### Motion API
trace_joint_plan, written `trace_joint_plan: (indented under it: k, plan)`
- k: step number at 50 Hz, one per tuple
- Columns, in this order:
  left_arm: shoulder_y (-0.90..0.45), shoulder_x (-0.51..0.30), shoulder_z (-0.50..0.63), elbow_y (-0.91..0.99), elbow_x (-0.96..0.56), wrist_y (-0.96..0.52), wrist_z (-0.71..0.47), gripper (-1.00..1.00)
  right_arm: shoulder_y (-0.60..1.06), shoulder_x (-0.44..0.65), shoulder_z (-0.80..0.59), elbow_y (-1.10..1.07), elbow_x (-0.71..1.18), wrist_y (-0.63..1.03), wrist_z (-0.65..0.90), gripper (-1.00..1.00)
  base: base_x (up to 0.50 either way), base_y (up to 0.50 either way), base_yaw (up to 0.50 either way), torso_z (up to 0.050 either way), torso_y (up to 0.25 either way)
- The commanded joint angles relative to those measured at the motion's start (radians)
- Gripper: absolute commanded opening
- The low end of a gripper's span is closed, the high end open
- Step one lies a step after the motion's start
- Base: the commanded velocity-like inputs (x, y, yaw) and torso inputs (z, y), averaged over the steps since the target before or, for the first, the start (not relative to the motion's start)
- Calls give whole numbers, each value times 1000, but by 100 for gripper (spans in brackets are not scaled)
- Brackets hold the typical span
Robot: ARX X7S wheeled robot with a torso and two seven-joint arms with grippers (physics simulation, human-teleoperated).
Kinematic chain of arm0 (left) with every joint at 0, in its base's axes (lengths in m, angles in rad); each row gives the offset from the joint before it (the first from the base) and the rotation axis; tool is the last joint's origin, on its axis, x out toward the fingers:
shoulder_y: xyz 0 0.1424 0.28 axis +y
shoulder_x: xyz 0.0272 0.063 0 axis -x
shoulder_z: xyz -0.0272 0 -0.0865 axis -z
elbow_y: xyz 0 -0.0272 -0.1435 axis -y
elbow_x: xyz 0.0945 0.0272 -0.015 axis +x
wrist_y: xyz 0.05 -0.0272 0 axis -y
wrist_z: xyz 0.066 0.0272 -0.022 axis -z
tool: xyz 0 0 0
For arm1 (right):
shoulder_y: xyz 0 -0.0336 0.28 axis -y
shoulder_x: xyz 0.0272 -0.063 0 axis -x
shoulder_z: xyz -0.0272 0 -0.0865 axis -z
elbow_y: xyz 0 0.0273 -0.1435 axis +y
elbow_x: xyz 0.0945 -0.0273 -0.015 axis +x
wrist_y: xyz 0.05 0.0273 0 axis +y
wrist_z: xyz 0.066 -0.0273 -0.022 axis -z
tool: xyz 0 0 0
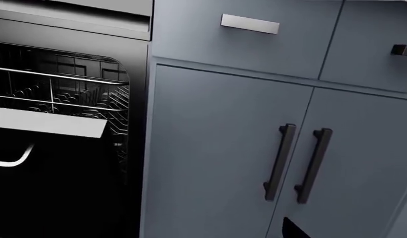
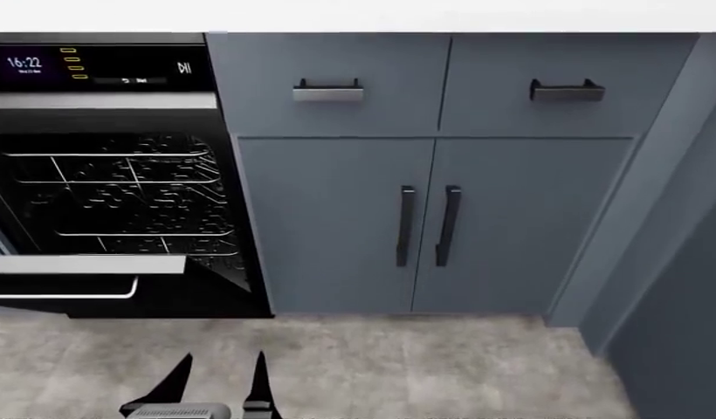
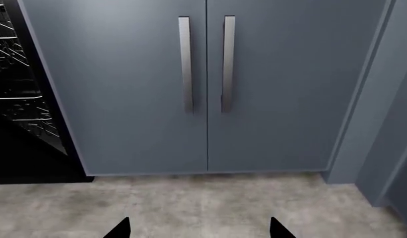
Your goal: Close the dishwasher door
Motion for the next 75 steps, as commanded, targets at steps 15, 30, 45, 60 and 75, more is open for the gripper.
trace_joint_plan:
  k: [15,30,45,60,75]
  plan:
    - [6,-9,13,-27,-3,36,-5,100,3,9,-18,1,12,-2,12,100,0,0,0,-50,42]
    - [-2,-19,18,-15,-12,22,-15,100,4,14,-27,2,18,-5,18,100,0,0,0,-50,43]
    - [15,-24,19,-40,-16,63,-6,100,6,19,-37,2,23,-6,25,100,0,0,0,-50,42]
    - [-7,-28,33,-9,-17,18,-33,100,8,23,-45,3,29,-9,30,100,0,0,0,-50,43]
    - [12,-28,36,-47,-13,73,-22,100,9,26,-53,4,36,-11,35,100,0,0,0,-50,43]
